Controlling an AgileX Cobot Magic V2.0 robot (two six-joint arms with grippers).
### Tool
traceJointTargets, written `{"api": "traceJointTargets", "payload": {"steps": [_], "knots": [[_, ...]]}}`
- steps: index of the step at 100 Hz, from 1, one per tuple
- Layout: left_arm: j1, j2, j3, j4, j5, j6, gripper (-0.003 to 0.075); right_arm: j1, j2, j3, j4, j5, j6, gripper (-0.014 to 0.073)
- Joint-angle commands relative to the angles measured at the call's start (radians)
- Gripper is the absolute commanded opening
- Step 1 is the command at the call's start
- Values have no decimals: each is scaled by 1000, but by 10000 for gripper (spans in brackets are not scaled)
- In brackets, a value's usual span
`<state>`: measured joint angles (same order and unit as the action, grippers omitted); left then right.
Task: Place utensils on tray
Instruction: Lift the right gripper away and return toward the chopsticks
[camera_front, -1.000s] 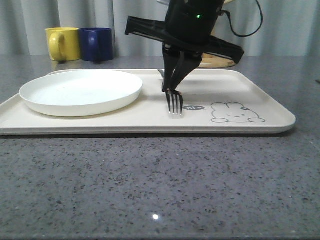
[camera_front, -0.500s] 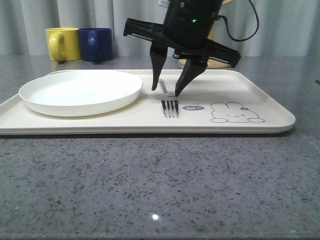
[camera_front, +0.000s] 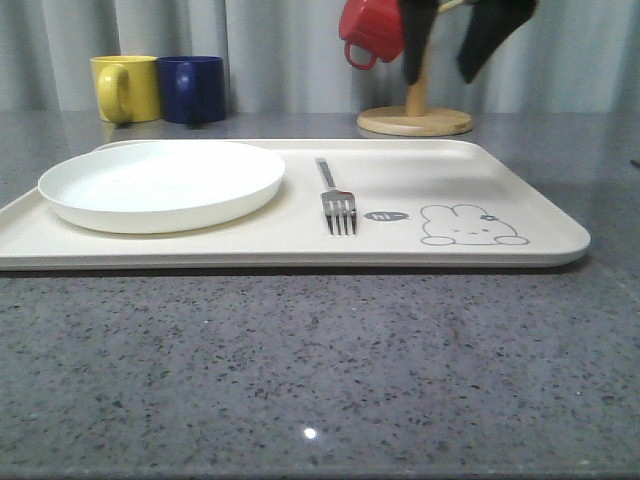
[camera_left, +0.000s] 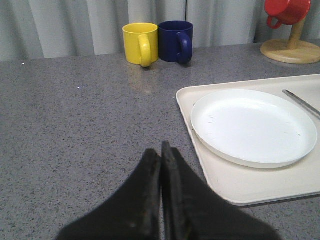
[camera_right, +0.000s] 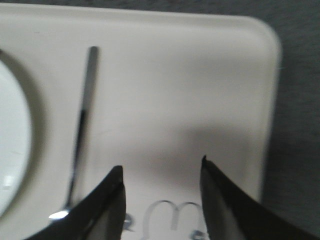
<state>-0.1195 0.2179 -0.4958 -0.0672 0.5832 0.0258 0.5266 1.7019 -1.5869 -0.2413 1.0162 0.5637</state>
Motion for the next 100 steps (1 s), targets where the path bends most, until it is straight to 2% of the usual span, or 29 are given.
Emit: {"api": "traceJointTargets", "payload": {"steps": [1,14,24,47,67,83,100], "knots": [[-6,11,-26,-5,-74,-9,-19,-34,-80,-33,-133,66,-22,365],[-6,11,-26,-5,-74,-9,-19,-124,-104,-33,-126,142,-89,365],[-6,11,-26,-5,-74,-9,-19,-207,-108,-29,-47,167,-168,365],[-6,11,-26,-5,-74,-9,-19,-426,-109,35,173,160,-367,365],[-6,11,-26,-5,-74,-9,-19,-587,-108,126,255,126,-477,365],[-6,11,-26,-5,-74,-9,-19,-652,-78,157,313,115,-532,365],[-6,11,-26,-5,-74,-9,-19,-657,-20,157,335,115,-540,365]]}}
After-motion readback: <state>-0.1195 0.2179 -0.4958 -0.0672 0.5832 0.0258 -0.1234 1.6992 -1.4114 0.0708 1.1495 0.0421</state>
